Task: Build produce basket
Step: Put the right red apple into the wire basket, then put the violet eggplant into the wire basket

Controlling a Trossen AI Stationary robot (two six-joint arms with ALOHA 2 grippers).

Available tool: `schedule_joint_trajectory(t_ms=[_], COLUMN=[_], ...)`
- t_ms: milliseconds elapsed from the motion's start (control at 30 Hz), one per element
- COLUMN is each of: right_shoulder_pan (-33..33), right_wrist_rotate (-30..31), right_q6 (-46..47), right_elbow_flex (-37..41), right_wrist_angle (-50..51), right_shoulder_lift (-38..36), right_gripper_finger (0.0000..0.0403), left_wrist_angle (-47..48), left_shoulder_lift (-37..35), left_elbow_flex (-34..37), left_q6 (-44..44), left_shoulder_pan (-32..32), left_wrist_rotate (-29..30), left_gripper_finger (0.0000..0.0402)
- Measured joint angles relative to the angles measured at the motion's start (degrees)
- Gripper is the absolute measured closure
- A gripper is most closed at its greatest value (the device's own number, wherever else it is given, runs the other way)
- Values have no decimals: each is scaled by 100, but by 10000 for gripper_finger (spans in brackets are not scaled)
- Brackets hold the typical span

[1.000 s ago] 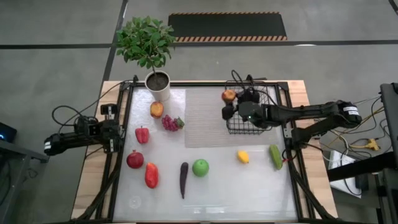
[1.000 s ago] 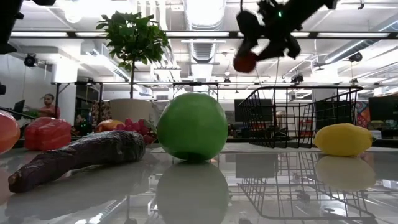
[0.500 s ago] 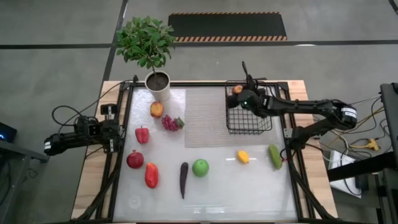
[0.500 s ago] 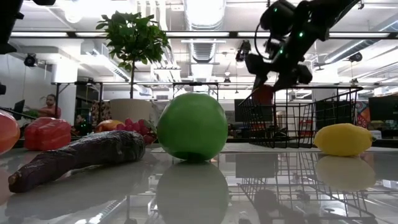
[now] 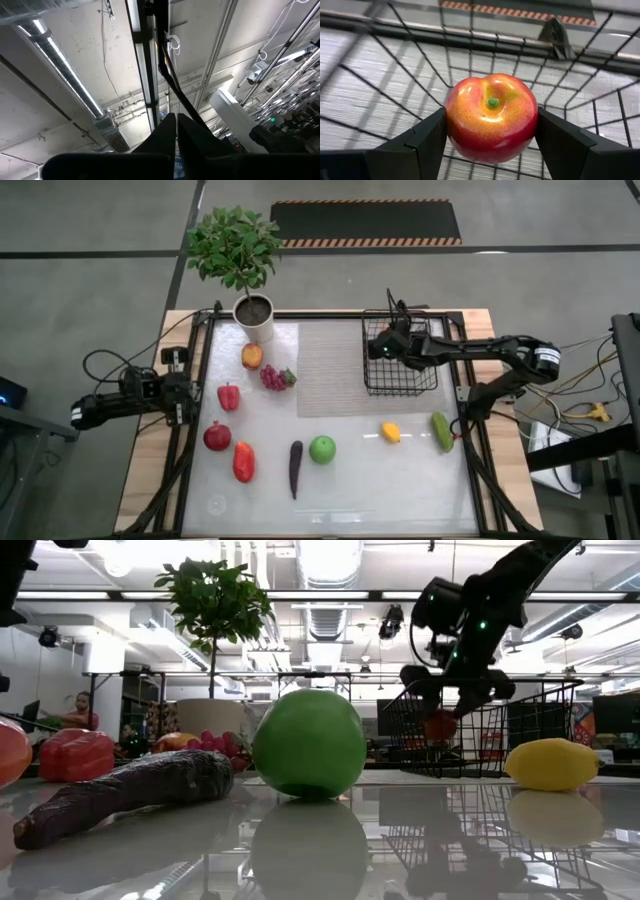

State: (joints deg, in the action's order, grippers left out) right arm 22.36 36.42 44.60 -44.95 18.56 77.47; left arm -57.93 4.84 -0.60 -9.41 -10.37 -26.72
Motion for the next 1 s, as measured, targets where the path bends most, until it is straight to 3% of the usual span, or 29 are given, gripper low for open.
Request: schedule_joint_trajectory(t_ms=[500,833,1000], right_shoulder_pan=[32,31,32], right_wrist_rotate=[-39,-39,-43], right_q6=[202,61,36], right_elbow_flex=[1,1,0], right_wrist_angle=[-431,-346,-272], right_shoulder_lift=[629,552,490], right_gripper_finger=[142,82,75], left_wrist_angle=[-9,-9,-9], left_shoulder_lift=[0,0,0], left_elbow_flex=[0,0,2], left_q6=[-2,-2,-2], left_shoulder_pan=[-2,-1,0], left_wrist_rotate=[1,0,0], left_gripper_finger=[401,401,401])
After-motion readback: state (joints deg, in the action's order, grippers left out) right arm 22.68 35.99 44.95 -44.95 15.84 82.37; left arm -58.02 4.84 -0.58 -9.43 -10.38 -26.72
